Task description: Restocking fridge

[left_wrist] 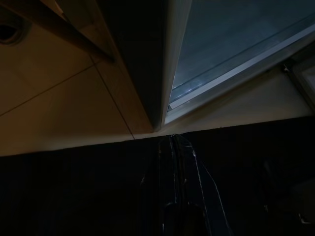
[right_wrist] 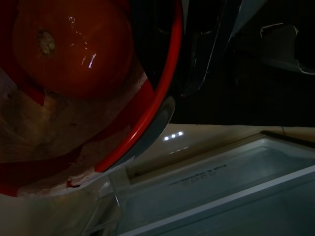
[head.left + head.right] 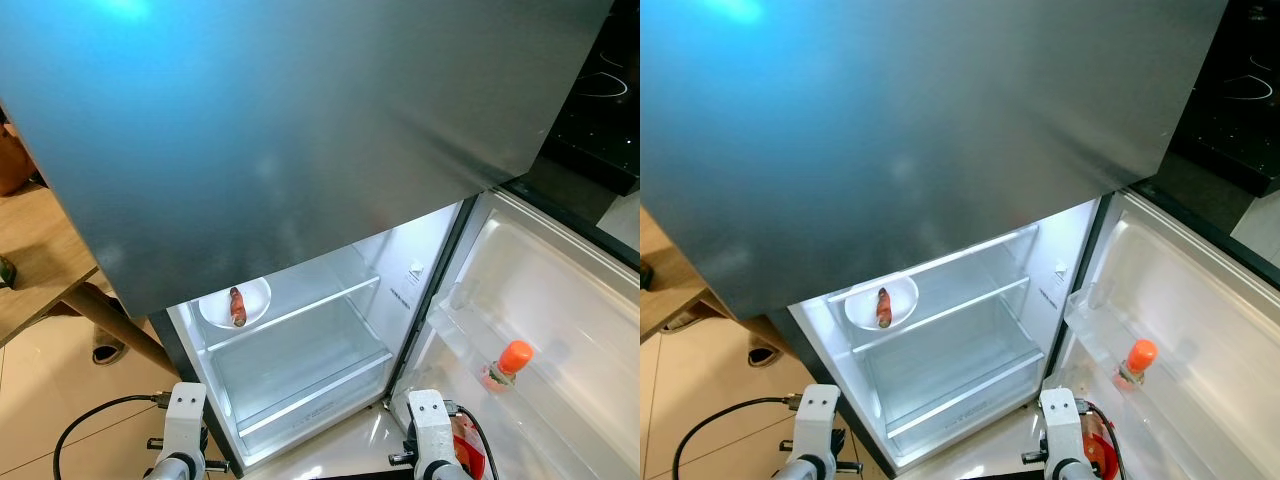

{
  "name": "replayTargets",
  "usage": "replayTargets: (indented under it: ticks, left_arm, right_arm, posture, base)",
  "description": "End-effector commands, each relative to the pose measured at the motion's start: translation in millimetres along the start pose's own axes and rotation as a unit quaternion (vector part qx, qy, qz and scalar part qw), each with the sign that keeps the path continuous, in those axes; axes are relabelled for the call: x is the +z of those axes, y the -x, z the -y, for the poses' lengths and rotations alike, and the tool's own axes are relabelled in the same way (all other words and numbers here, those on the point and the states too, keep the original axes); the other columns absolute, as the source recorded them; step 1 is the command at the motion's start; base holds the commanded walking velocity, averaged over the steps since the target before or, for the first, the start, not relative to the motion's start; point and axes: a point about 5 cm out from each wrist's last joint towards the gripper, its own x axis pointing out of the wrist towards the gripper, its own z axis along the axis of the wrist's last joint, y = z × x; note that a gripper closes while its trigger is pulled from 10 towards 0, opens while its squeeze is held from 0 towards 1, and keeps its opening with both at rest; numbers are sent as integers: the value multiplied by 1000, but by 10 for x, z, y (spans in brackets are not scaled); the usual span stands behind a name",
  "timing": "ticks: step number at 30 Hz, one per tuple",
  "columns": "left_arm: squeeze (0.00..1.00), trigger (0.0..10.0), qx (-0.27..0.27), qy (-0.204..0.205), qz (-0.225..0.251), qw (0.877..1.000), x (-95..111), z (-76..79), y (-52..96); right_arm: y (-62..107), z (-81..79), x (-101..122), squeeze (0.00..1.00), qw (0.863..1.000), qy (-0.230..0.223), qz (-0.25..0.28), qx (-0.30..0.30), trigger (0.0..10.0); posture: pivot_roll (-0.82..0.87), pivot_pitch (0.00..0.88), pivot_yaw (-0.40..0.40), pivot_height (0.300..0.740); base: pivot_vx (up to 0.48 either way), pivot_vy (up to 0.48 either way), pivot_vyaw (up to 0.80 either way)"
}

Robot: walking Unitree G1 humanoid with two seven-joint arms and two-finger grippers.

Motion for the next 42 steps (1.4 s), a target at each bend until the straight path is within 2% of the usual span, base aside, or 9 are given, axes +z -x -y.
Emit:
replayTargets:
  ticks: [1,15,32,42]
  left_arm:
    - [0,10000,7,-5,-12,1000,-43,-85,29]
    - [0,10000,-1,-2,-14,1000,-106,1,40]
    - [0,10000,-3,-1,-9,1000,-93,18,35]
    - [0,10000,-3,-6,-12,1000,-106,2,43]
  right_arm:
    - [5,-12,-36,0,1000,-3,-9,-3,10000]
    - [14,4,-82,0,1000,-3,-22,-6,10000]
    - [56,85,-199,0,999,1,-42,-9,10000]
    - [49,4,-202,0,999,6,-43,-2,10000]
  posture:
    - [-152,39,47,740]
    - [-152,54,43,740]
    - [-143,67,32,740]
    - [-134,77,32,740]
  base:
    - [-244,0,0]
    - [-280,0,0]
    - [-315,0,0]
    - [-315,0,0]
